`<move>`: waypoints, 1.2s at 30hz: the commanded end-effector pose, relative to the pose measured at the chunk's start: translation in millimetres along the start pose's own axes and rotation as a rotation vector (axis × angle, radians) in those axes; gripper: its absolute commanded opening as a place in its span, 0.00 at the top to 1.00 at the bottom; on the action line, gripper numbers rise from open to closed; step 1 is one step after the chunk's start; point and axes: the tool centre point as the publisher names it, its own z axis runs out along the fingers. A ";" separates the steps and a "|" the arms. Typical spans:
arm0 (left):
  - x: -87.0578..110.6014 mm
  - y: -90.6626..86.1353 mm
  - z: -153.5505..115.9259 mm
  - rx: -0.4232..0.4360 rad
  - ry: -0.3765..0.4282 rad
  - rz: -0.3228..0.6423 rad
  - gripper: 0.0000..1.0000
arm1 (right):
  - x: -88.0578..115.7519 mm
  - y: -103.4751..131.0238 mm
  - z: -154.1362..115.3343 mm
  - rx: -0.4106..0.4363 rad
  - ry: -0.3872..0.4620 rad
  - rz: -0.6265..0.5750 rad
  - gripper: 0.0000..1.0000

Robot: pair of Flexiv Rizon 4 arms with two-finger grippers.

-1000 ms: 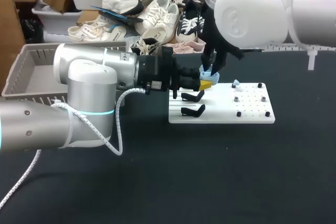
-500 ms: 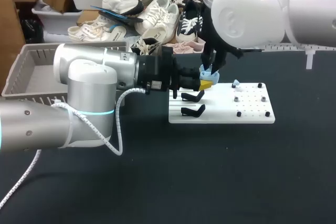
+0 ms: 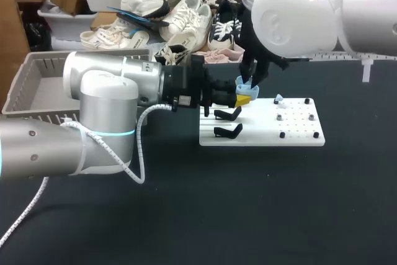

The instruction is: Pick up each earbud case from the left stands, insert the matching earbuds, close the lid, and place the case in the box.

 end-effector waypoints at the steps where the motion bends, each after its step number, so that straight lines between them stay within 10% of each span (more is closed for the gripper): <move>1: 0.1 -1.3 0.4 -0.004 -0.001 0.001 1.00 | -0.7 -0.1 -0.6 -0.002 -0.003 0.002 1.00; 36: 0.1 -1.3 0.4 -0.004 -0.001 0.001 1.00 | 0.3 -6.0 6.3 -0.014 0.029 0.004 1.00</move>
